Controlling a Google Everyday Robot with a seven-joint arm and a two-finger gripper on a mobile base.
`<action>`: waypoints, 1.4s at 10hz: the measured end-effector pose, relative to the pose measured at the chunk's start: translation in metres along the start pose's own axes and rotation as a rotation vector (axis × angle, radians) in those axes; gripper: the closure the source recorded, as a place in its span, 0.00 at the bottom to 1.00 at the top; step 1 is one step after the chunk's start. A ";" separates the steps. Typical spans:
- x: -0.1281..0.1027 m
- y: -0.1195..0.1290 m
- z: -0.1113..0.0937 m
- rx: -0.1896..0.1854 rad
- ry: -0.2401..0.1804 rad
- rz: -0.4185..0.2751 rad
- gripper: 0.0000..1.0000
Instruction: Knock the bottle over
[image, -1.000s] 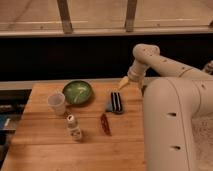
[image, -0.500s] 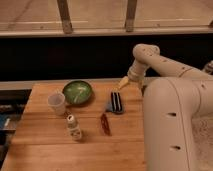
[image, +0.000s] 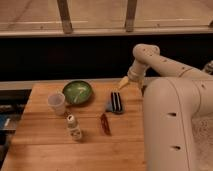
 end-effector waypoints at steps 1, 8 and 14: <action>0.001 0.000 0.000 0.001 0.001 -0.002 0.20; 0.049 0.070 -0.004 0.049 -0.027 -0.168 0.20; 0.093 0.155 -0.001 0.058 0.021 -0.371 0.20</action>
